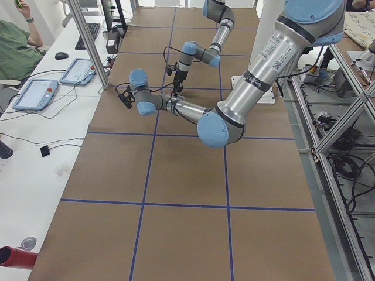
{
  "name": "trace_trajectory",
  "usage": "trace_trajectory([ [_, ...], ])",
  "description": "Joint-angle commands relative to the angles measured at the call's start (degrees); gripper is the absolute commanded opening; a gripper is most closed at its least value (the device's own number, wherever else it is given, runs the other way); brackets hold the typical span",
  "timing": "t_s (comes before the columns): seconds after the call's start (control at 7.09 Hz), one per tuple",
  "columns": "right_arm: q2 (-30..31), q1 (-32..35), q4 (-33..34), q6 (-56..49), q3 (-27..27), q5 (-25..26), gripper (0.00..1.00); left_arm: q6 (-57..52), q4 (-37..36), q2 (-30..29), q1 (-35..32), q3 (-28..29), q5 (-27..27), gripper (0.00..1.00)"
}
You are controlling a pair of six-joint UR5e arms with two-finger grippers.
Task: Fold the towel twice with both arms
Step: 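Grasp the folded towel's top edge with the right gripper and hold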
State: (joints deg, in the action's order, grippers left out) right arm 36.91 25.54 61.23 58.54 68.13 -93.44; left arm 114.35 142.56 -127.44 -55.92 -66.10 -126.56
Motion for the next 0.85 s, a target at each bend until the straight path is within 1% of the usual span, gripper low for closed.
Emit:
trace_trajectory([
  [0.0,0.18,0.04,-0.93,-0.09,-0.01,-0.07,0.05,0.0,0.0,0.0,-0.06,0.01,0.0,1.0],
  [0.14,0.35,0.04,-1.11,-0.18,-0.01,-0.07,0.0,0.0,0.0,0.0,-0.15,-0.08,0.0,1.0],
  [0.71,0.27,0.3,-1.2,-0.18,0.43,-0.16,0.0,0.09,-0.09,0.08,-0.24,-0.08,0.0,1.0],
])
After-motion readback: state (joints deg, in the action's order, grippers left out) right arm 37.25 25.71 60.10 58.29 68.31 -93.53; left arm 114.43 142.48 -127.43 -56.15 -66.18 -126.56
